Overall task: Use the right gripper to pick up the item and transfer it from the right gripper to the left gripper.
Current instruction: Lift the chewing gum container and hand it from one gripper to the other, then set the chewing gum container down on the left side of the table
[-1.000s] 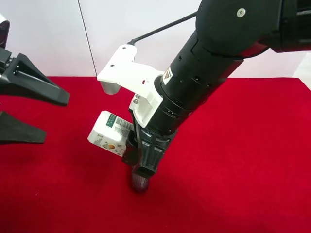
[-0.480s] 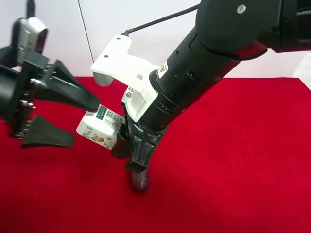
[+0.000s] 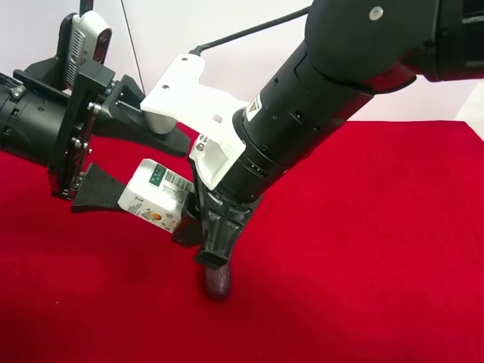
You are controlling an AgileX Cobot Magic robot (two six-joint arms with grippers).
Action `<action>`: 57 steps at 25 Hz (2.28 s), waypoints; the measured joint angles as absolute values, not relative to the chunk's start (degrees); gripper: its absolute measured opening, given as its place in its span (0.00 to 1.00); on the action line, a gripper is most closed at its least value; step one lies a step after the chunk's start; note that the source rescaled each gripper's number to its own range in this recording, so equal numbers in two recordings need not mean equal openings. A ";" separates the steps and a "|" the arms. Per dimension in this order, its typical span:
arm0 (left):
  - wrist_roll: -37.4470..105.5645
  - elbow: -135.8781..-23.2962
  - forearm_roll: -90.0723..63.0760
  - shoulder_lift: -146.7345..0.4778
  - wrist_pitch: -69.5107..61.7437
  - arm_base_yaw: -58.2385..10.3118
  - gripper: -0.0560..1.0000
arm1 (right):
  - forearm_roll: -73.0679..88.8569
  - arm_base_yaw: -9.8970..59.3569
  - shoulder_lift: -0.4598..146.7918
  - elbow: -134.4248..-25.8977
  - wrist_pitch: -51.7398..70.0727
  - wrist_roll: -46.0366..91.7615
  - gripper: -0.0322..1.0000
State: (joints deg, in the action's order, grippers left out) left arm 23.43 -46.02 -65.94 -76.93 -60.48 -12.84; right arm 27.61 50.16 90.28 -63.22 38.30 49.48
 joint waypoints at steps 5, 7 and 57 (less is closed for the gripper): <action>23.43 -46.02 -65.66 -76.93 -62.95 -12.95 0.78 | 27.61 50.16 90.28 -63.22 38.36 49.87 0.03; 23.43 -46.02 -65.00 -76.93 -63.82 -13.01 0.73 | 27.61 50.16 90.28 -63.22 38.36 49.87 0.03; 23.71 -46.02 -64.36 -76.93 -65.84 -13.05 0.07 | 11.71 50.16 62.71 -63.22 69.01 19.09 0.99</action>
State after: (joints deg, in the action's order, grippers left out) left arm 23.71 -46.02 -64.36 -76.93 -65.84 -13.05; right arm 11.71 50.16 62.71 -63.22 69.01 19.09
